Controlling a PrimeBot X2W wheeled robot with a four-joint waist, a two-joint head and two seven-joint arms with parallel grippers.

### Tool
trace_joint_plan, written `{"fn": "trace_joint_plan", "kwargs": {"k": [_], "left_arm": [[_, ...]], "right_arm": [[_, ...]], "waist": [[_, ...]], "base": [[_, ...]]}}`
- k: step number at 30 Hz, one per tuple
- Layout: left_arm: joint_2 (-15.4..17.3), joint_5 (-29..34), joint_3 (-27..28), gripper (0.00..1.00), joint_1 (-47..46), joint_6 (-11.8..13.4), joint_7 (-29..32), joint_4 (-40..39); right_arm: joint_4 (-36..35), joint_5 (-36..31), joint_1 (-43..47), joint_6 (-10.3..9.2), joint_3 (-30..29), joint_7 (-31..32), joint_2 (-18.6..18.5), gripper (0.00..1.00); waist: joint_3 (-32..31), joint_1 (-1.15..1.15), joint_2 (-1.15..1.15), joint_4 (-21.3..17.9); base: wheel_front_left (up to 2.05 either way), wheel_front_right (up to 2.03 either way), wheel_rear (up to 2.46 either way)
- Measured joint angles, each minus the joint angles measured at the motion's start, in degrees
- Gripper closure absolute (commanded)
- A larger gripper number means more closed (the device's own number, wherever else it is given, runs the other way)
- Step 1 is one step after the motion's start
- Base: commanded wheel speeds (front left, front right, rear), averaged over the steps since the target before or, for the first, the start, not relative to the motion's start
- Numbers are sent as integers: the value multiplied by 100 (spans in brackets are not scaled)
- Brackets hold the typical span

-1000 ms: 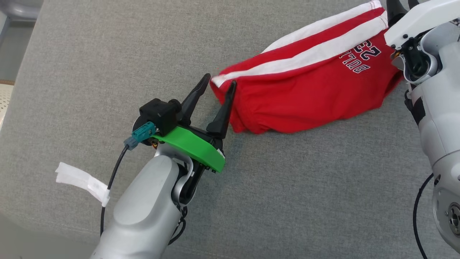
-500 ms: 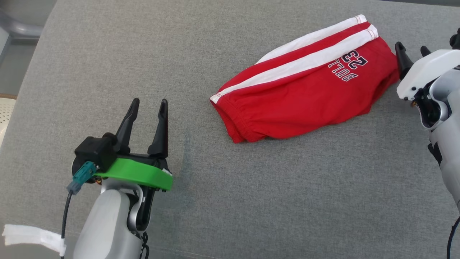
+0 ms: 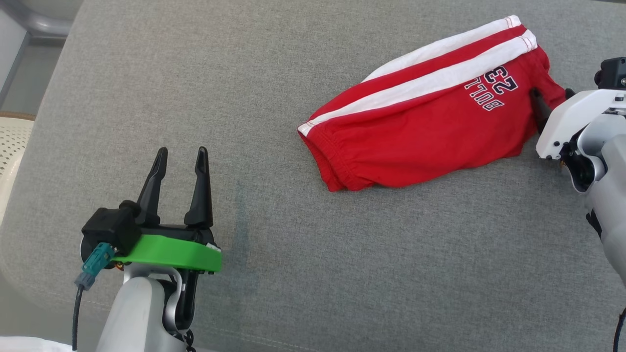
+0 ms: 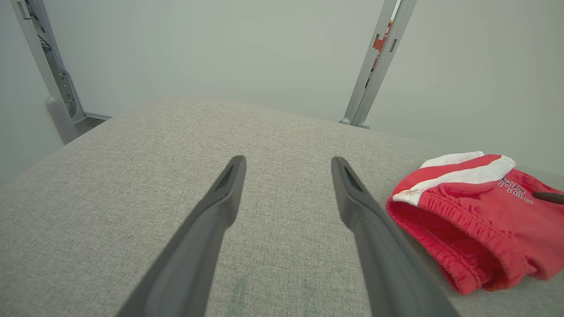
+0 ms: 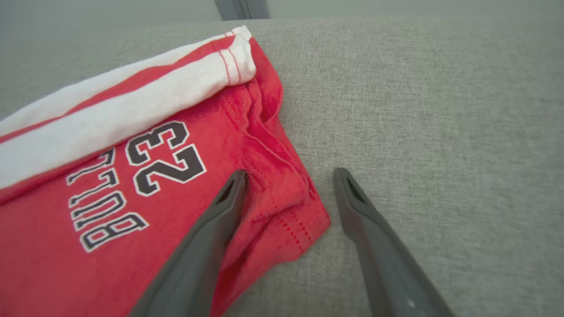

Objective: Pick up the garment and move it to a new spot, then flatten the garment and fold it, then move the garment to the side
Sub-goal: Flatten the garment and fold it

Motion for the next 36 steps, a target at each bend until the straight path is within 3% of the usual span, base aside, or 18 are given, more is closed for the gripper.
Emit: {"fn": "trace_joint_plan", "kwargs": {"k": [2,3,4,5,16,28,36], "left_arm": [[0,0,-1,0,12,0,0,-14],[-1,0,0,0,23,0,0,-16],[-1,0,3,0,29,0,0,-18],[-1,0,7,0,33,0,0,-23],[-9,126,148,0,309,0,-1,-21],[-11,319,382,0,660,0,0,-69],[-11,412,531,0,833,0,0,-138]], "right_arm": [[88,-2,-41,2,31,4,-13,0],[115,38,-49,2,7,2,-10,56],[130,126,-56,2,-25,-12,2,95],[129,180,-61,2,-34,-36,12,100],[-508,1110,601,1,94,-259,82,100],[-1635,2265,2058,1,96,-428,-524,100],[-2011,2580,2760,0,-43,-543,-750,100]], "waist": [[11,0,0,13],[14,0,0,20],[14,0,0,25],[12,0,0,24],[-281,0,0,-195],[-800,0,0,-710],[-1080,-1,0,-923]], "base": [[0,0,0],[0,0,0],[0,0,0],[0,0,0],[0,0,0],[0,0,0],[0,0,0]]}}
